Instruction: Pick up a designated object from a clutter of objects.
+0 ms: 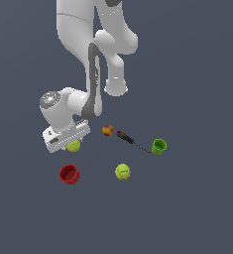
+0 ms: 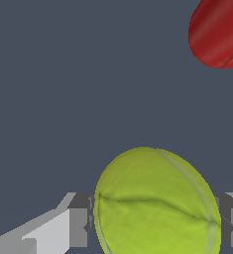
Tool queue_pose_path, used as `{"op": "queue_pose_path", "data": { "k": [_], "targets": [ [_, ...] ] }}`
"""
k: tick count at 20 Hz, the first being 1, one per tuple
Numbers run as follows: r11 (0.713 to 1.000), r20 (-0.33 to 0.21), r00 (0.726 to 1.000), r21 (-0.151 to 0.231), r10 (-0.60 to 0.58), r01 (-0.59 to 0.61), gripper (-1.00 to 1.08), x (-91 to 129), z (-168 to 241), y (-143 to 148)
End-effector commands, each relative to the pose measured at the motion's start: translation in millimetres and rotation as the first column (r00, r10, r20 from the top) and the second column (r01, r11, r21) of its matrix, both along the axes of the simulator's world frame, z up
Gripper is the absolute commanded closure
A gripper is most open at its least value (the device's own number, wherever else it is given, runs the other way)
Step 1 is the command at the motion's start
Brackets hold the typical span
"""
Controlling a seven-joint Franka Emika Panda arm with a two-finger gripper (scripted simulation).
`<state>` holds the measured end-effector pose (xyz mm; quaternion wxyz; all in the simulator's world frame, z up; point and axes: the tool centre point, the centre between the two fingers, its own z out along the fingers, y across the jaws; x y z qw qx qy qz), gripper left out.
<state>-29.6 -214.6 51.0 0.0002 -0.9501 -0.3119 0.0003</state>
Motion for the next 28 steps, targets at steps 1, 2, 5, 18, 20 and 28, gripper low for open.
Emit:
{"op": "queue_pose_path", "data": {
  "k": [1, 2, 5, 18, 20, 28],
  "targets": [
    [1.000, 0.002, 1.000, -0.001, 0.000, 0.000, 1.08, -1.2, 9.0, 0.8],
    [1.000, 0.002, 1.000, -0.001, 0.000, 0.000, 1.08, -2.2, 13.2, 1.3],
    [1.000, 0.002, 1.000, 0.000, 0.000, 0.000, 1.08, -6.0, 28.5, 3.2],
    [1.000, 0.002, 1.000, 0.000, 0.000, 0.000, 1.08, -32.0, 137.7, 16.1],
    [1.000, 0.001, 1.000, -0.001, 0.000, 0.000, 1.08, -36.6, 157.9, 18.4],
    [1.000, 0.001, 1.000, -0.001, 0.000, 0.000, 1.08, -53.9, 237.8, 27.0]
  ]
}}
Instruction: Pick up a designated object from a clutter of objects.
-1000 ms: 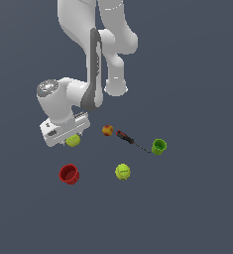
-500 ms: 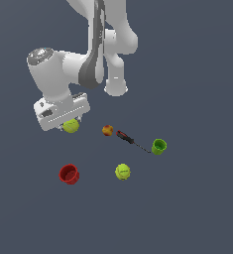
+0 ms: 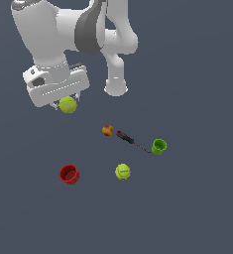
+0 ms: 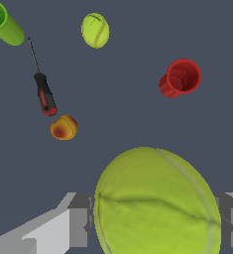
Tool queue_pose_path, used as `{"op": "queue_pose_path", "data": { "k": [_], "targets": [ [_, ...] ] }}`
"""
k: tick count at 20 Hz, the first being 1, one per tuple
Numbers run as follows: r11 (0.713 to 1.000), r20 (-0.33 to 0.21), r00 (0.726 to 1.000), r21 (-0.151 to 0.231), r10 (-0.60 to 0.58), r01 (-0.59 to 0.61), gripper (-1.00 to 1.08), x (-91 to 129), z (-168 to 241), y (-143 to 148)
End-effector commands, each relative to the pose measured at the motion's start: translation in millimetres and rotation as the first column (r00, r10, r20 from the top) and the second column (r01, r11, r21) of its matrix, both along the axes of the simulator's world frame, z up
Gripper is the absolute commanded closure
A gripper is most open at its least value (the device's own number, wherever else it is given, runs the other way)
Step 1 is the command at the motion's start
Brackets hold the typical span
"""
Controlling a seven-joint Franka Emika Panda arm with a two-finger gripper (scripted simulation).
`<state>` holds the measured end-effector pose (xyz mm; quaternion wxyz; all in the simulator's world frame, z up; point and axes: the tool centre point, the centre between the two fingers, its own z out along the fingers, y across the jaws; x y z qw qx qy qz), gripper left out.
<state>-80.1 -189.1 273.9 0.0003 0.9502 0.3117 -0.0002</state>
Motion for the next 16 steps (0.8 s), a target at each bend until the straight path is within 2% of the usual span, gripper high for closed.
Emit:
{"op": "queue_pose_path", "data": {
  "k": [1, 9, 16],
  "targets": [
    [1.000, 0.000, 1.000, 0.000, 0.000, 0.000, 1.08, -5.2, 23.7, 2.5],
    [1.000, 0.000, 1.000, -0.001, 0.001, -0.001, 1.08, -15.0, 78.4, 8.5],
    [1.000, 0.000, 1.000, 0.001, 0.002, -0.002, 1.08, -18.0, 100.8, 10.7]
  ]
}}
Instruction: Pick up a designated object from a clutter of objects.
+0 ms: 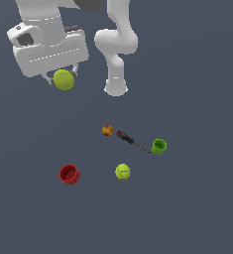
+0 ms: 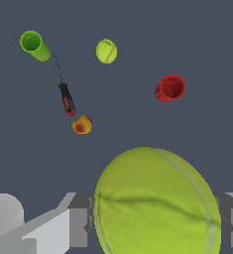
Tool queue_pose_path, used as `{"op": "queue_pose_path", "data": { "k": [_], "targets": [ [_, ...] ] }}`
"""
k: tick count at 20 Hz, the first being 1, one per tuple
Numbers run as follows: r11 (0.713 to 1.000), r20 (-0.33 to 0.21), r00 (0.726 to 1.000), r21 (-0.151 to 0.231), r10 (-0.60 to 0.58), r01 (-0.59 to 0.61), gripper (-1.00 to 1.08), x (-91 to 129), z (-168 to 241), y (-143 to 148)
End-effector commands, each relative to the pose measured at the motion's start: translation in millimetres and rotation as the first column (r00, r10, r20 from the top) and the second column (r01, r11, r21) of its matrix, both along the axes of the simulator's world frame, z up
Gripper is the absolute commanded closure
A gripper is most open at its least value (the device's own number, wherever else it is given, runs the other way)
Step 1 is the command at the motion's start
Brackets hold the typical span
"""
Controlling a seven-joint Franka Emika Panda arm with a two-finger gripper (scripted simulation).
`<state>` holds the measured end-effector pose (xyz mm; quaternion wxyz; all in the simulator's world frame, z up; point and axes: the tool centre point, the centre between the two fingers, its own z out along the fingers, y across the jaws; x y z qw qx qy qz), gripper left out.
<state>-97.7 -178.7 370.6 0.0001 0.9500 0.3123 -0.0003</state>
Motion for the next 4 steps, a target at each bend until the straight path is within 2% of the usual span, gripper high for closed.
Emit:
{"op": "queue_pose_path", "data": {
  "k": [1, 4],
  "targets": [
    [1.000, 0.000, 1.000, 0.000, 0.000, 0.000, 1.08, -0.3, 5.3, 0.4],
    [1.000, 0.000, 1.000, 0.000, 0.000, 0.000, 1.08, 0.3, 6.1, 0.3]
  ]
}}
